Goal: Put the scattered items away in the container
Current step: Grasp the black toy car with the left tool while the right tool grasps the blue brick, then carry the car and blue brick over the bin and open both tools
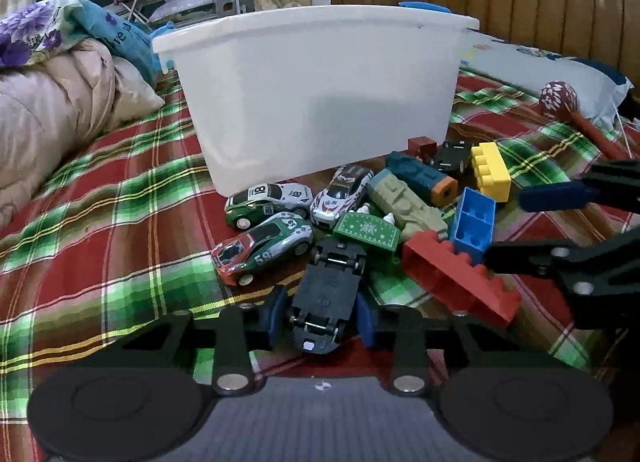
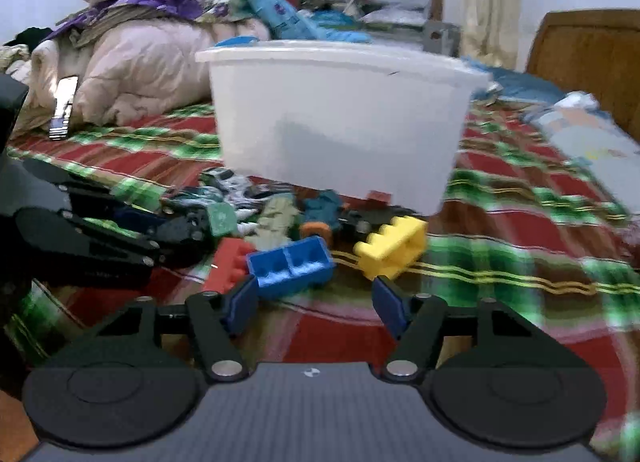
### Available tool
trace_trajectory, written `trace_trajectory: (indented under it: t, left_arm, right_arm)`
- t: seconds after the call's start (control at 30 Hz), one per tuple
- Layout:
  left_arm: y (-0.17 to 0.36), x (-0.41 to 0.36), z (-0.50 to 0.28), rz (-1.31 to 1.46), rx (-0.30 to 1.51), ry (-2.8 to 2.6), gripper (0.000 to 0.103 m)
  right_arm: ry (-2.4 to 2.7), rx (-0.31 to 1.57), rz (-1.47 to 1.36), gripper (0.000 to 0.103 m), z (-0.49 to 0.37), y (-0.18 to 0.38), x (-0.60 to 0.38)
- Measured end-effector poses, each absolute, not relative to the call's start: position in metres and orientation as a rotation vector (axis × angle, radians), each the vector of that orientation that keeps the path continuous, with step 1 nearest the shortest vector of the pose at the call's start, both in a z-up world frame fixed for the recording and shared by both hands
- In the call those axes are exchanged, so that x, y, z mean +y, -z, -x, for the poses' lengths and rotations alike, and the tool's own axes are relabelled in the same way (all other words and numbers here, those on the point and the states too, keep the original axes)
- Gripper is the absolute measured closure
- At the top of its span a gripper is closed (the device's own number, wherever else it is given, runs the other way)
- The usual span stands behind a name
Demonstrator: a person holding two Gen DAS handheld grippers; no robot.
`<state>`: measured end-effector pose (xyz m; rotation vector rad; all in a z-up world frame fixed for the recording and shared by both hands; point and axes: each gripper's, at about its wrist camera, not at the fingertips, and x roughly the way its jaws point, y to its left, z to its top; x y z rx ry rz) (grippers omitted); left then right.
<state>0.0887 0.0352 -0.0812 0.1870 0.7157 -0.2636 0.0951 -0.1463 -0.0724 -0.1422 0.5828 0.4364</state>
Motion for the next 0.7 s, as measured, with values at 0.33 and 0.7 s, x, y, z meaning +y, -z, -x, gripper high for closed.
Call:
trace_trajectory:
  t: [0.33,0.7]
  left_arm:
    - [0.083,0.034,-0.094,-0.178,0.715,0.269,0.062]
    - [0.066,0.03,-0.076,-0.182,0.685,0.28,0.07]
  right_arm:
    - [-0.445,0.618,0.204,0.047,-0.113,0.085,-0.127]
    - [-0.423,0.571,0.184,0.047,-0.105,0.073,-0.138]
